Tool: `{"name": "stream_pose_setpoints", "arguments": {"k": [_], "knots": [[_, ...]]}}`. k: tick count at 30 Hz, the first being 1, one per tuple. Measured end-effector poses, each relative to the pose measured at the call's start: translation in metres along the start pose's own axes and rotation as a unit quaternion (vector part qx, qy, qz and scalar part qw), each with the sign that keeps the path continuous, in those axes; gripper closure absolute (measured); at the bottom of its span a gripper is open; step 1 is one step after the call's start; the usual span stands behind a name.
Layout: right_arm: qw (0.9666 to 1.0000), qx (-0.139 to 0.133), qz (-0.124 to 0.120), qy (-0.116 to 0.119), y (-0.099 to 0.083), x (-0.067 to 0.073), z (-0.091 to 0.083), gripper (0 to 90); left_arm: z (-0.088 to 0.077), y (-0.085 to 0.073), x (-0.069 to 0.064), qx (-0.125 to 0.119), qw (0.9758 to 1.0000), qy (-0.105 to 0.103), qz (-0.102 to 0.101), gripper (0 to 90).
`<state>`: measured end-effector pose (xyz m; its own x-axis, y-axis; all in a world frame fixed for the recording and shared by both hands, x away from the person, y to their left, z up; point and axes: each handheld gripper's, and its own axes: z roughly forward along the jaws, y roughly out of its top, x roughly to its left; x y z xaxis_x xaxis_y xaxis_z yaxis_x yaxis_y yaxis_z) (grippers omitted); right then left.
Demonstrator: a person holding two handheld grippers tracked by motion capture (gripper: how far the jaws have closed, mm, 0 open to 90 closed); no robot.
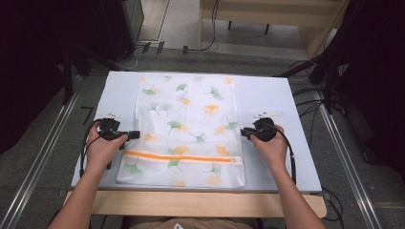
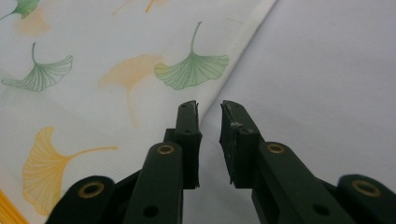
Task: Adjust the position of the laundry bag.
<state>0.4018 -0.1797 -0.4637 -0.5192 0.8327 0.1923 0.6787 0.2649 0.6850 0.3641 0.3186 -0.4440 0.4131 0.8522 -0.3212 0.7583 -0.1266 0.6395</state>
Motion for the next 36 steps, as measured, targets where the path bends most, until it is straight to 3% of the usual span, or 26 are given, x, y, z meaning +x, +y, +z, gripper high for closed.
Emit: {"name": "stream_pose_setpoints", "arguments": {"k": [7, 8, 9, 11, 12, 15, 20, 29, 32, 34, 36], "knots": [[0.9997, 0.013, -0.021, -0.003, 0.000, 0.012, 0.016, 68.9, 0.001, 0.000, 0.001, 0.001, 1.0000, 0.000, -0.003, 90.0], [0.9992, 0.016, -0.031, -0.019, 0.001, 0.014, 0.017, 73.7, 0.001, 0.000, 0.002, -0.001, 1.0000, -0.001, -0.006, 90.0], [0.9992, 0.016, -0.031, -0.019, 0.001, 0.014, 0.017, 73.7, 0.001, 0.000, 0.002, -0.001, 1.0000, -0.001, -0.006, 90.0], [0.9987, 0.016, -0.035, -0.033, 0.001, 0.016, 0.018, 82.4, 0.001, 0.000, 0.001, -0.002, 1.0000, -0.001, -0.006, 90.0], [0.9990, 0.016, -0.030, -0.029, 0.001, 0.017, 0.019, 90.0, 0.001, 0.000, 0.001, -0.004, 1.0000, -0.002, -0.006, 90.0], [0.9988, 0.019, -0.031, -0.034, 0.003, 0.019, 0.019, 90.0, 0.001, 0.000, 0.000, -0.005, 1.0000, -0.002, -0.003, 90.0], [0.9993, 0.016, -0.012, -0.031, 0.004, 0.007, 0.009, 90.0, 0.002, 0.001, -0.002, -0.014, 0.9998, -0.012, -0.006, 90.0], [0.9989, 0.000, 0.017, -0.045, -0.003, -0.017, -0.010, 90.0, 0.016, 0.008, -0.019, -0.007, 0.9994, -0.030, 0.015, 90.0], [0.9986, 0.003, 0.019, -0.050, -0.006, -0.024, -0.013, 90.0, 0.020, 0.009, -0.022, -0.001, 0.9993, -0.030, 0.023, 90.0], [0.9991, 0.011, 0.007, -0.042, -0.009, -0.026, -0.012, 89.8, 0.022, 0.009, -0.022, 0.008, 0.9992, -0.024, 0.030, 89.2], [0.9992, 0.007, 0.000, -0.039, -0.010, -0.026, -0.012, 86.8, 0.022, 0.009, -0.022, 0.007, 0.9994, -0.023, 0.024, 85.6]]}}
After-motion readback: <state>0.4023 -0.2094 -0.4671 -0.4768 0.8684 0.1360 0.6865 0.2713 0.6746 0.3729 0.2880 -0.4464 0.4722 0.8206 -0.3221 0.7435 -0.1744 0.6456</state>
